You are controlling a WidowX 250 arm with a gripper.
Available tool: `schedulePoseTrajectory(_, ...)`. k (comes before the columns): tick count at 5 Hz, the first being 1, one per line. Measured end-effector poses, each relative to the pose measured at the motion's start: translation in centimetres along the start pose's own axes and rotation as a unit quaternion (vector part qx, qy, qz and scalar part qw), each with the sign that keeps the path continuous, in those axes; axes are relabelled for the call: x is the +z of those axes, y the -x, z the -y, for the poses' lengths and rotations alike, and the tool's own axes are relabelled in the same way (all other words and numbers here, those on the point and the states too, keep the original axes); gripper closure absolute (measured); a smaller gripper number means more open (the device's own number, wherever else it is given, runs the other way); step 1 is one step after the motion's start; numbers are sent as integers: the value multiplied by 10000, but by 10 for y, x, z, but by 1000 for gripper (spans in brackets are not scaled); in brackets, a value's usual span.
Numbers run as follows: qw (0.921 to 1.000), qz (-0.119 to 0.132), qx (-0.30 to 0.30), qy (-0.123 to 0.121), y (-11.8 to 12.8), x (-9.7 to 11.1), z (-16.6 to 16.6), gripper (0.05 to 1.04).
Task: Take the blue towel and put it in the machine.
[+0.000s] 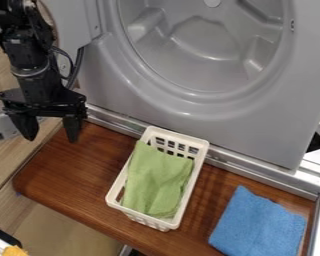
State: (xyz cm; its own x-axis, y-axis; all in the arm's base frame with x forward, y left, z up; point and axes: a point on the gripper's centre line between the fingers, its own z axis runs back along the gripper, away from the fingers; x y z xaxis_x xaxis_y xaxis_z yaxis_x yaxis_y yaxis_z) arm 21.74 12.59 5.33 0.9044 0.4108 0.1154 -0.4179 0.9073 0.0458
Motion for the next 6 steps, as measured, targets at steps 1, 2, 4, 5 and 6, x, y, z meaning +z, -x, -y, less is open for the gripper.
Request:
schedulePoseTrajectory(1,10000,-83,20,8,2,-4,1,84)
schedulePoseTrajectory(2,9997,12,-225,74,1,-1,33,84)
schedulePoseTrajectory(4,9926,534,-1030,347,10,13,121,84)
schedulePoseTrajectory(5,9808,748,-1698,609,19,16,173,84)
schedulePoseTrajectory(6,9656,706,-2342,884,39,1,221,84)
